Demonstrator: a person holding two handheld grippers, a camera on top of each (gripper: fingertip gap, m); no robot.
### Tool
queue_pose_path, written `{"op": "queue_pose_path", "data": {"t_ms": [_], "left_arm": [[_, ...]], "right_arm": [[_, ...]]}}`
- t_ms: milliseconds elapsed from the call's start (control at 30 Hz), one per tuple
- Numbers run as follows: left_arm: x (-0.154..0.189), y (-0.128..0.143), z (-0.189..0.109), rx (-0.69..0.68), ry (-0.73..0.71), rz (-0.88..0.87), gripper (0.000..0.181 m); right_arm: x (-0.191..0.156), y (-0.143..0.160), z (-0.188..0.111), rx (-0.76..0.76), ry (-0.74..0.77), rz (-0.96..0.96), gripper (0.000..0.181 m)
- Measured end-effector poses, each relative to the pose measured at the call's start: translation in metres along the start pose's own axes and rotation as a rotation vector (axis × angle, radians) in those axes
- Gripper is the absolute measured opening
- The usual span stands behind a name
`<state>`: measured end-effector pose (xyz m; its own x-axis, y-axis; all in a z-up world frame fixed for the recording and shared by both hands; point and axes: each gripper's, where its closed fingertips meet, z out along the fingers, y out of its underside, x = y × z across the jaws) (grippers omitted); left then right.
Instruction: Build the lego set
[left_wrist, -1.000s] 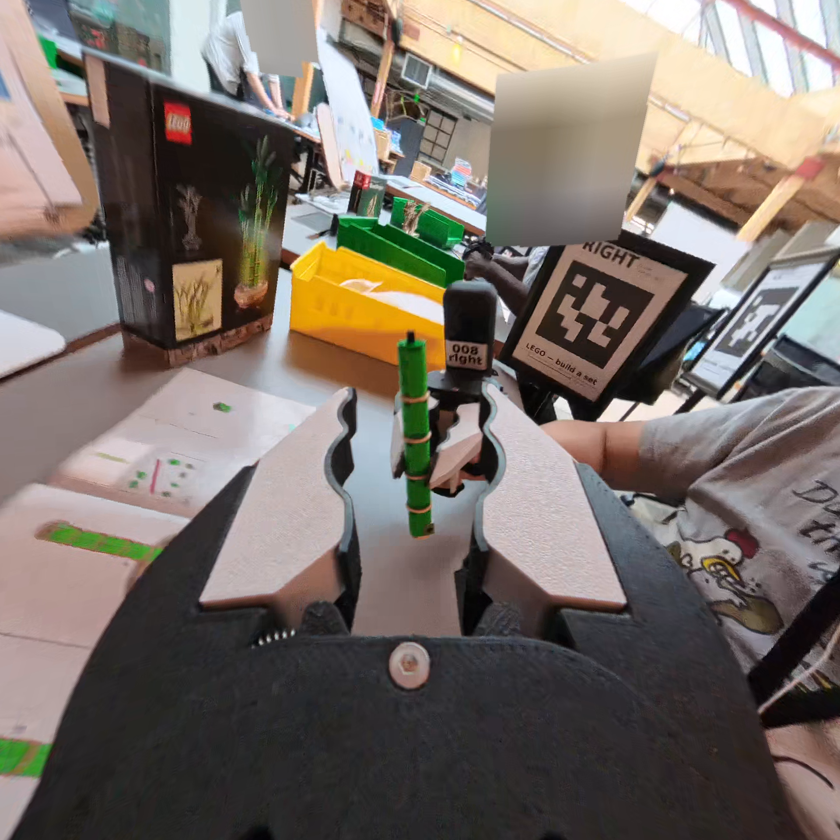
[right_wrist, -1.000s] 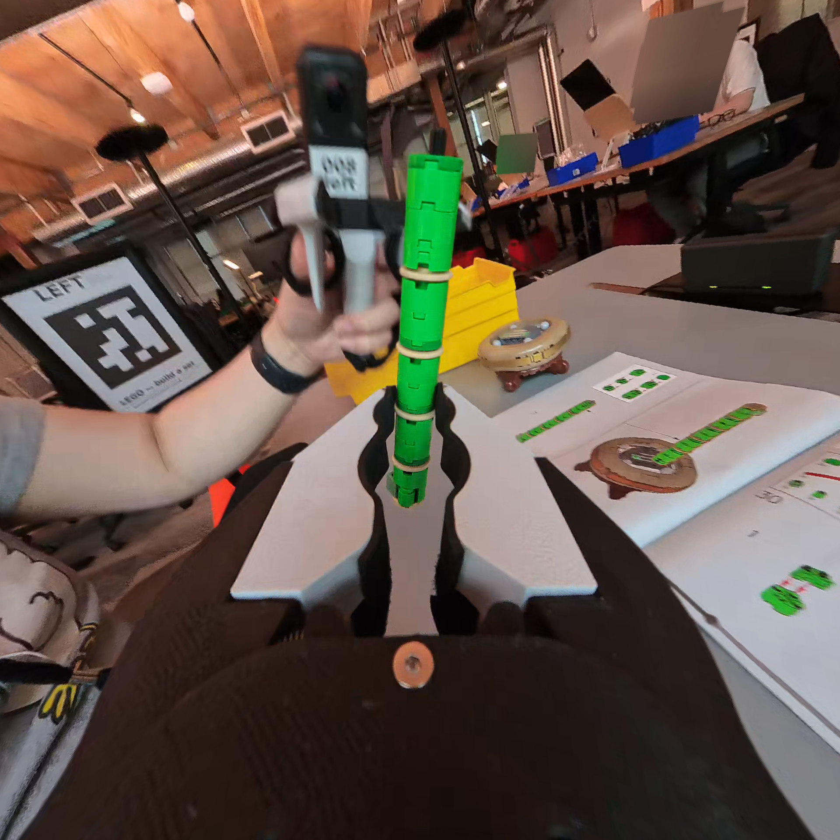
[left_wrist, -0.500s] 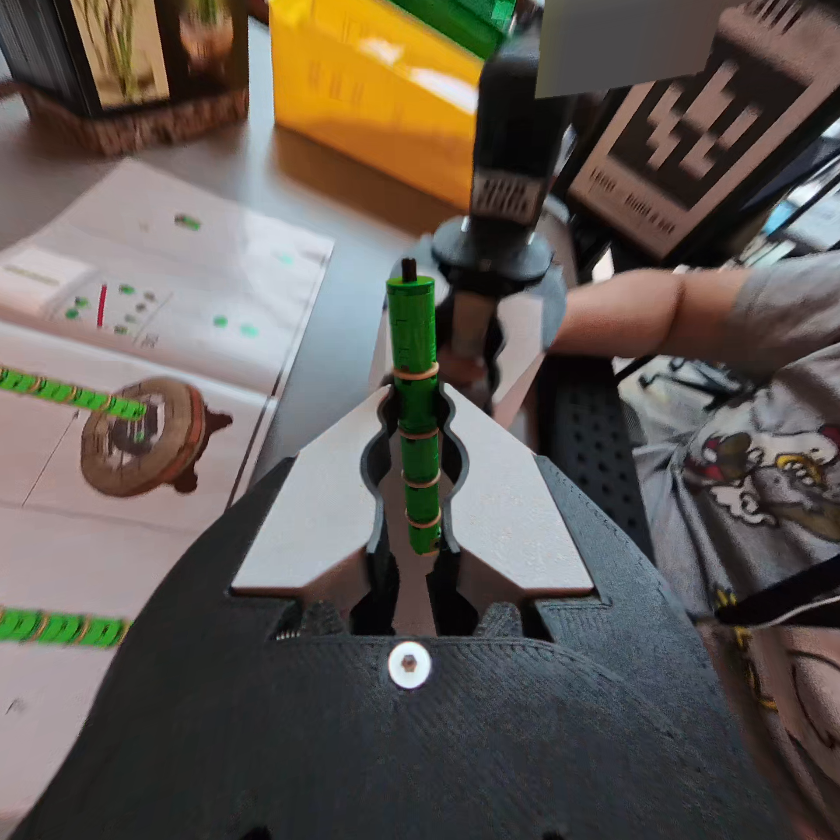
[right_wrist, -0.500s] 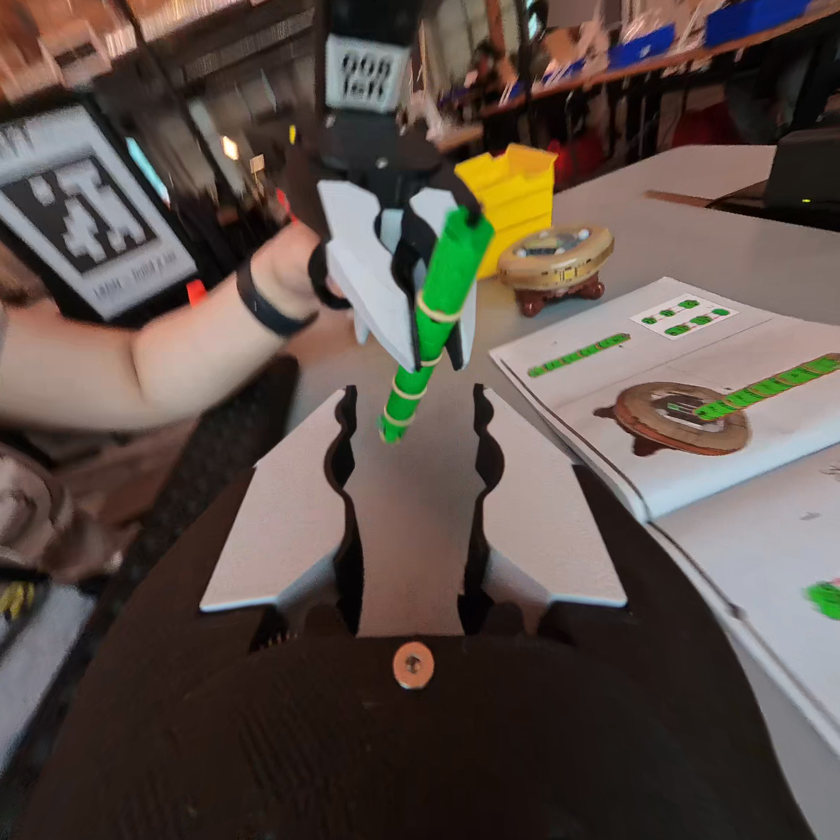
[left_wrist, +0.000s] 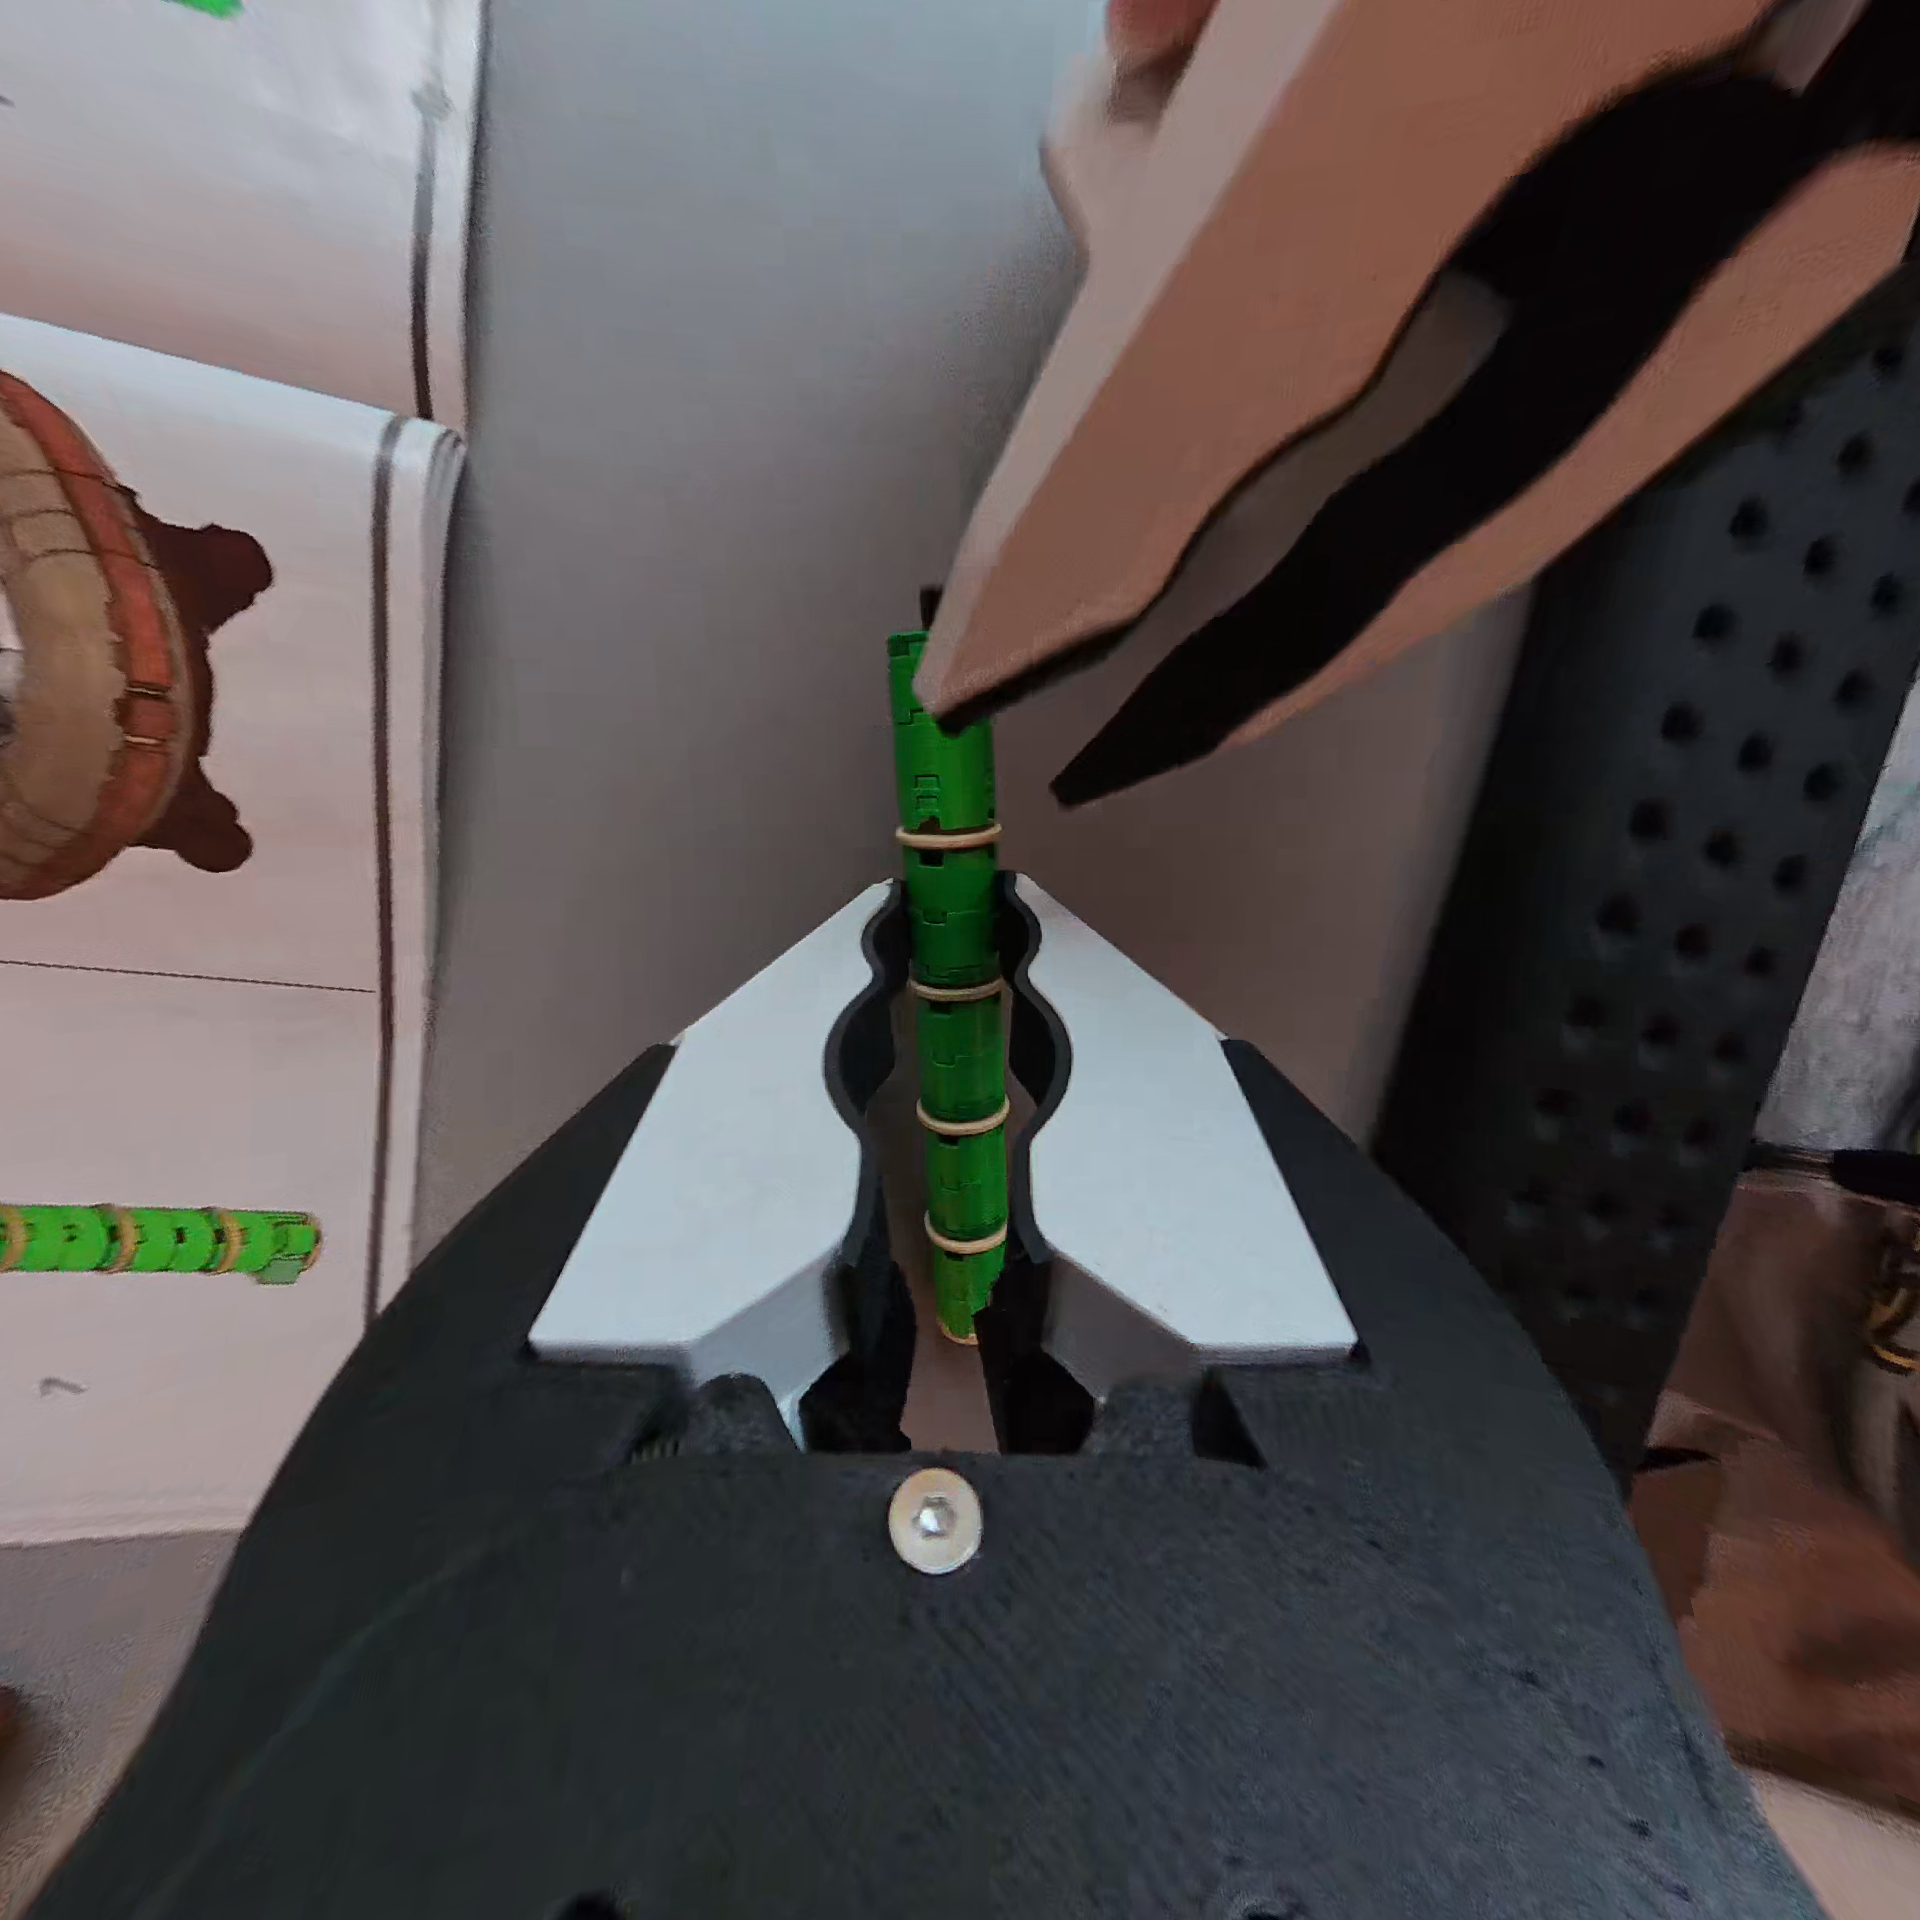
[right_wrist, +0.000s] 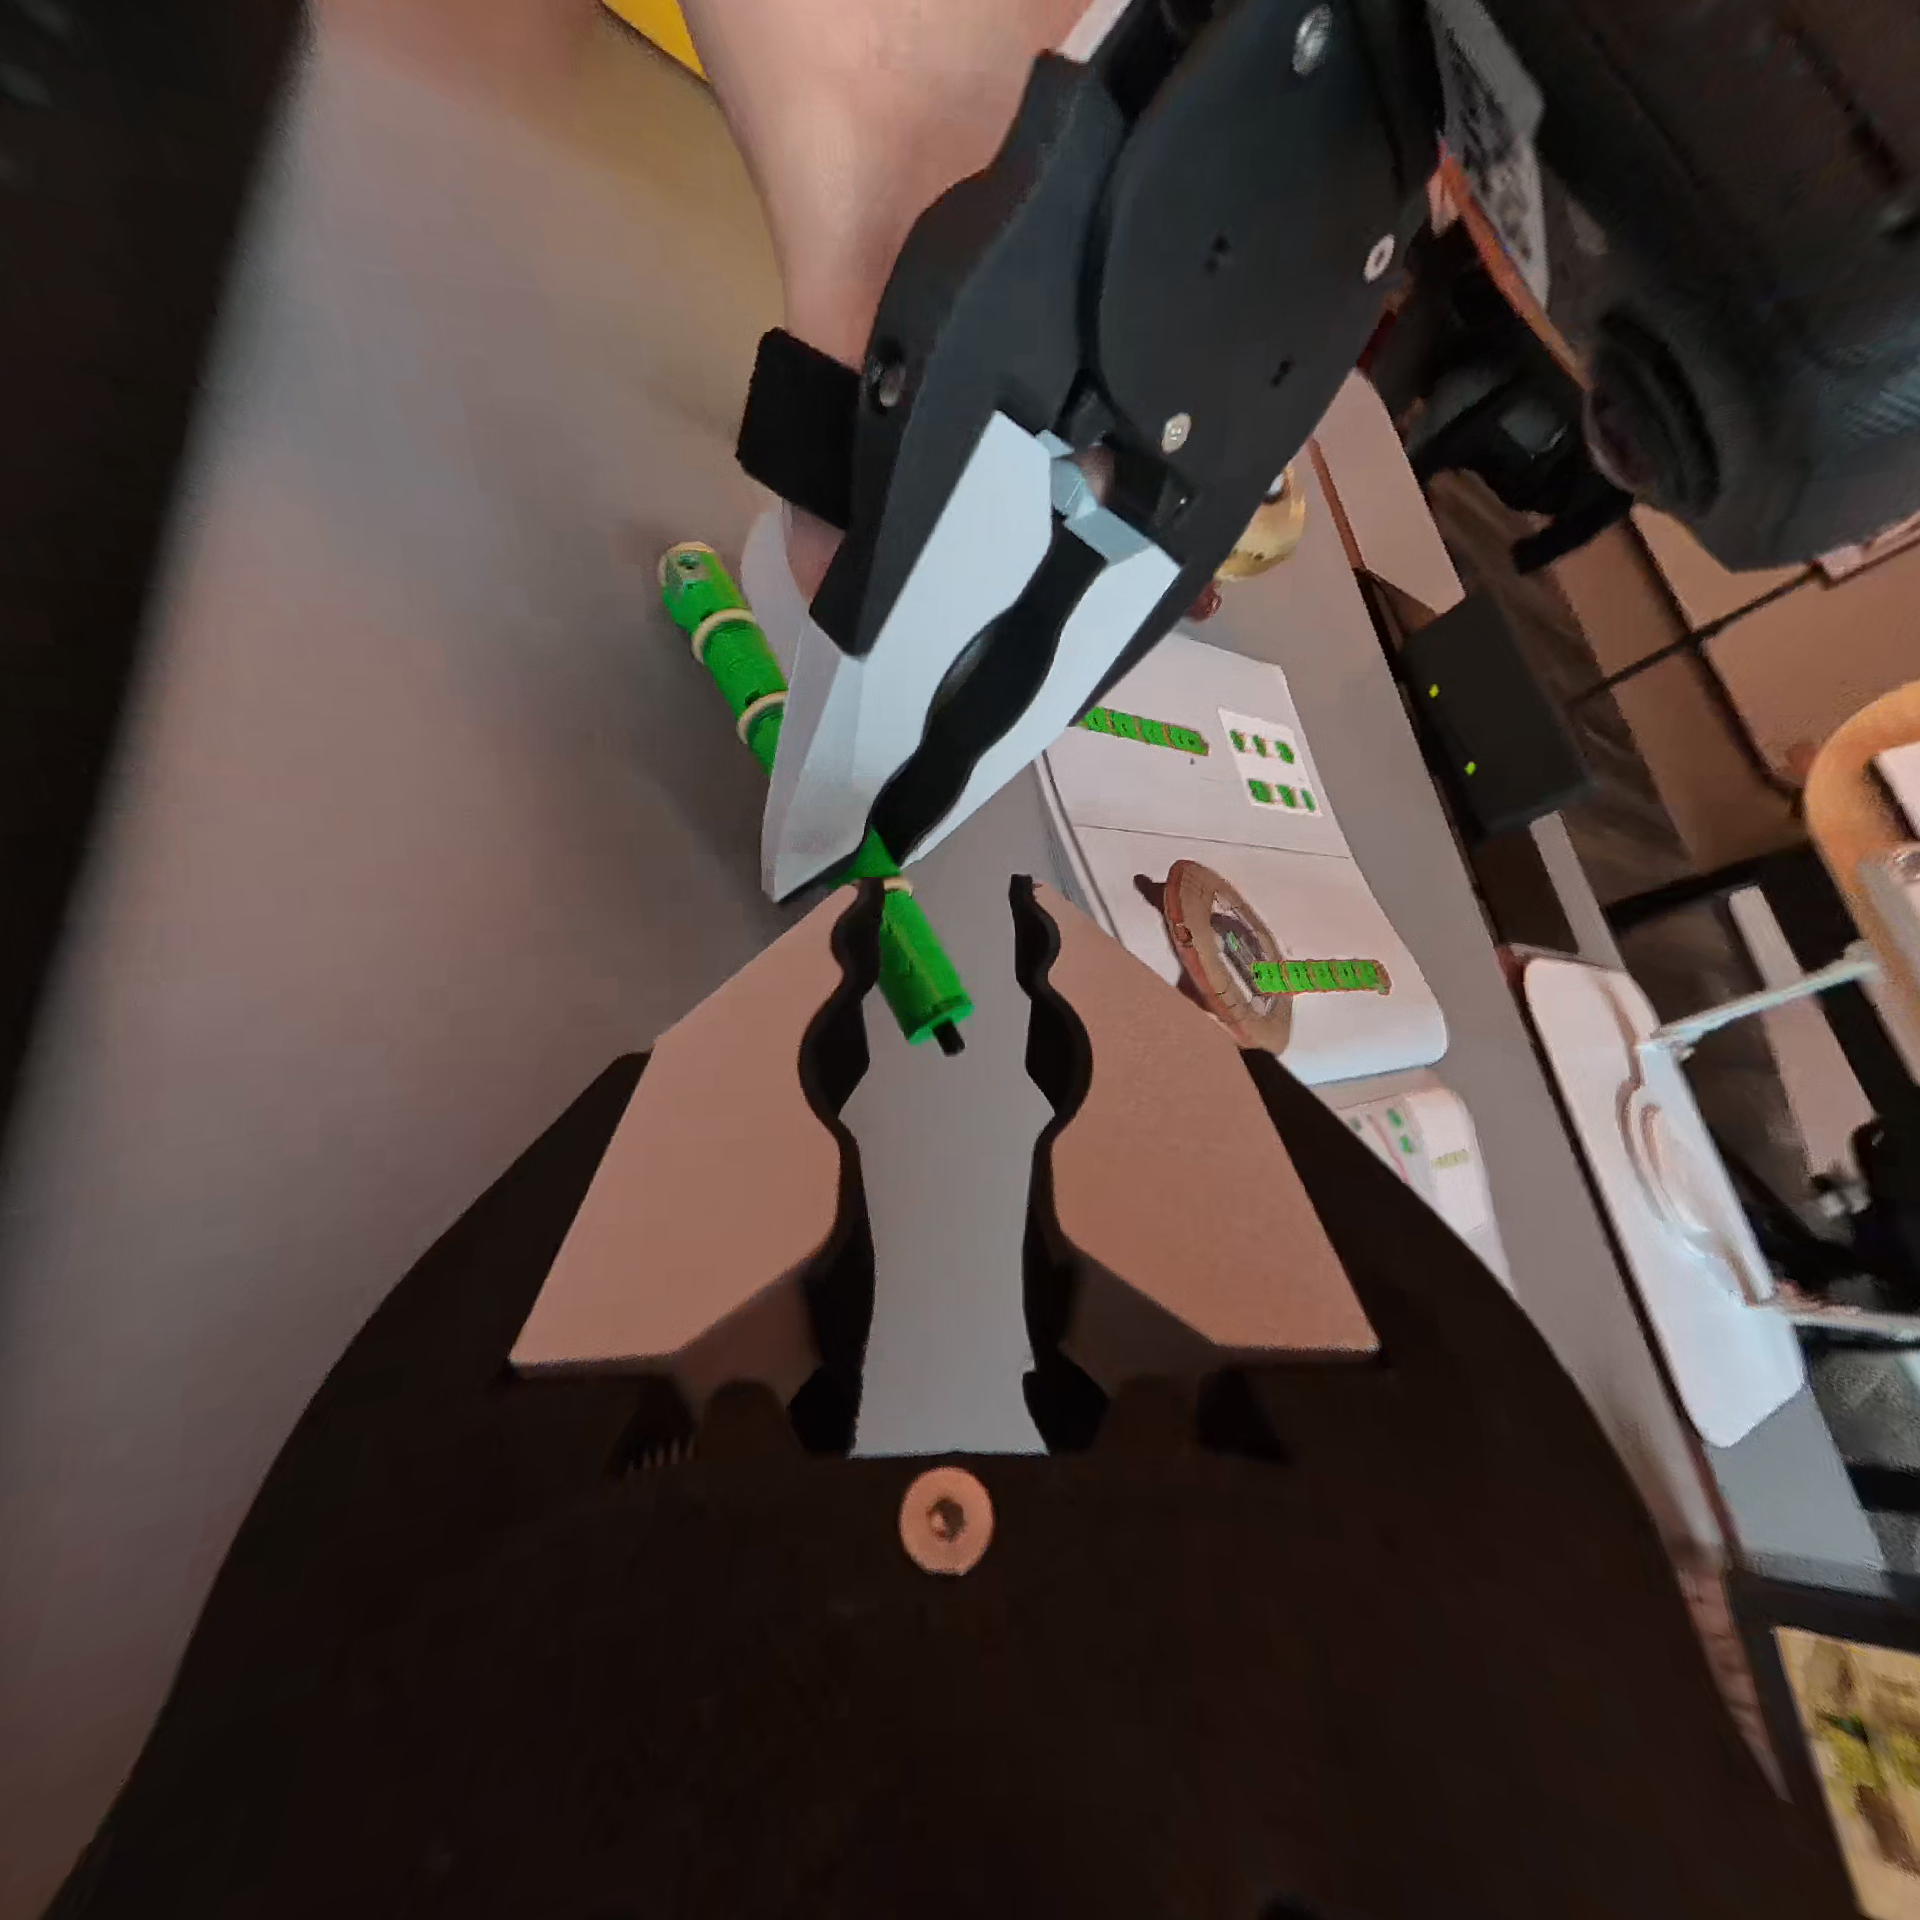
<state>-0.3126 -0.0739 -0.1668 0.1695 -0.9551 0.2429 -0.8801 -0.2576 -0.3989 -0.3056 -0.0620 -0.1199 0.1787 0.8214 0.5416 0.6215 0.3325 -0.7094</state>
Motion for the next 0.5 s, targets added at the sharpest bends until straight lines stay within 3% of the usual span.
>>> {"op": "queue_pose_path", "data": {"t_ms": [33, 233, 500], "left_arm": [[0.003, 0.000, 0.002, -0.003, 0.033, -0.033, 0.015], [0.006, -0.004, 0.005, 0.043, 0.118, -0.154, 0.015], [0.005, -0.005, 0.005, 0.091, 0.110, -0.146, 0.015]], "right_arm": [[-0.002, 0.003, 0.003, -0.026, -0.006, 0.035, 0.023], [-0.014, 0.017, 0.009, -0.099, -0.167, 0.387, 0.019], [-0.017, 0.026, 0.011, -0.119, -0.215, 0.440, 0.019]]}}
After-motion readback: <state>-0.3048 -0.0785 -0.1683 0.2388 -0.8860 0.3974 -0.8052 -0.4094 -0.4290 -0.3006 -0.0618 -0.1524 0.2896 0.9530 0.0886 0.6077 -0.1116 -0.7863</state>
